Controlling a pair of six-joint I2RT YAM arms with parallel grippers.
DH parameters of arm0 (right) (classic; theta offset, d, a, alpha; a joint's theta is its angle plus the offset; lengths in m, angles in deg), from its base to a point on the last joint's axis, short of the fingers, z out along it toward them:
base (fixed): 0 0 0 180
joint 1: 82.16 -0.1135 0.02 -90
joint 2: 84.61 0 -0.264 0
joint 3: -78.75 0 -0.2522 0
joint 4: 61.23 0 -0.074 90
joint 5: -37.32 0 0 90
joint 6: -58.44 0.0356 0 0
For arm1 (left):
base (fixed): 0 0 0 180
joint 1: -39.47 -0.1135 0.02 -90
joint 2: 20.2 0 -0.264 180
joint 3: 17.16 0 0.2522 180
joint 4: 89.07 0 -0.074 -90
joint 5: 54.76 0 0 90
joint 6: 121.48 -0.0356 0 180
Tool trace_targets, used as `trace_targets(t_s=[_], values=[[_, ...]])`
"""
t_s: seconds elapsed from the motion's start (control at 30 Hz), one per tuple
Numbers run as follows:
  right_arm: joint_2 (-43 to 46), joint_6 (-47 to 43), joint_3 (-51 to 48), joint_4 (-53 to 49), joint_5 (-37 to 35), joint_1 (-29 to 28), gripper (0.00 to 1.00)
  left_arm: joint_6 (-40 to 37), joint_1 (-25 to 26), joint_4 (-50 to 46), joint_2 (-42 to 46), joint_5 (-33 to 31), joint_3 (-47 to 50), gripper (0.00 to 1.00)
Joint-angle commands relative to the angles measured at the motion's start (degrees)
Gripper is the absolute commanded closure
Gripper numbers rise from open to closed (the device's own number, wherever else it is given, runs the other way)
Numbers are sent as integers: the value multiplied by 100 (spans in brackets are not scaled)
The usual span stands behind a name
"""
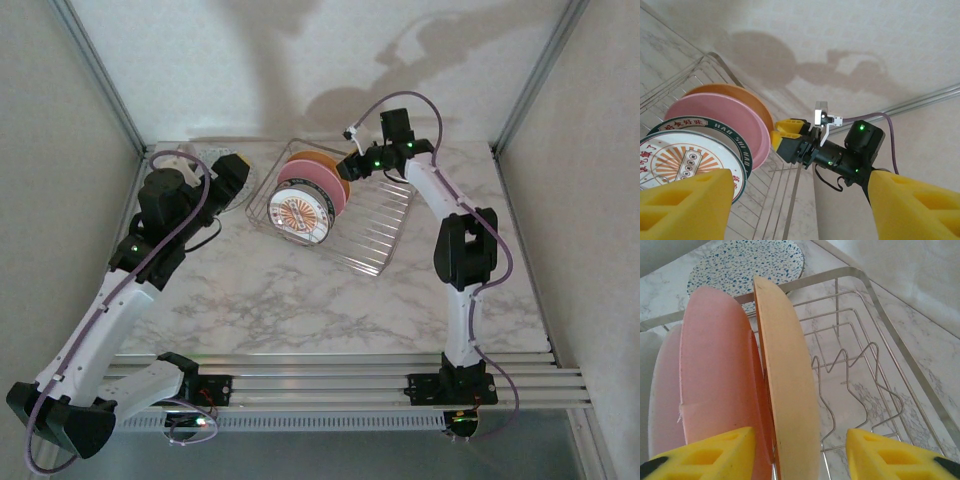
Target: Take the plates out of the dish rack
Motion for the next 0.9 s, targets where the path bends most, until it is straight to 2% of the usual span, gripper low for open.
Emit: trace_targets(t_s=[0.0, 0.87], values=[[-166, -148, 259, -143, 145, 35, 52, -40, 64, -76, 92, -9, -121, 29], [-640, -215, 673, -56, -116, -47, 57, 20, 210, -15, -29, 8, -148, 29]])
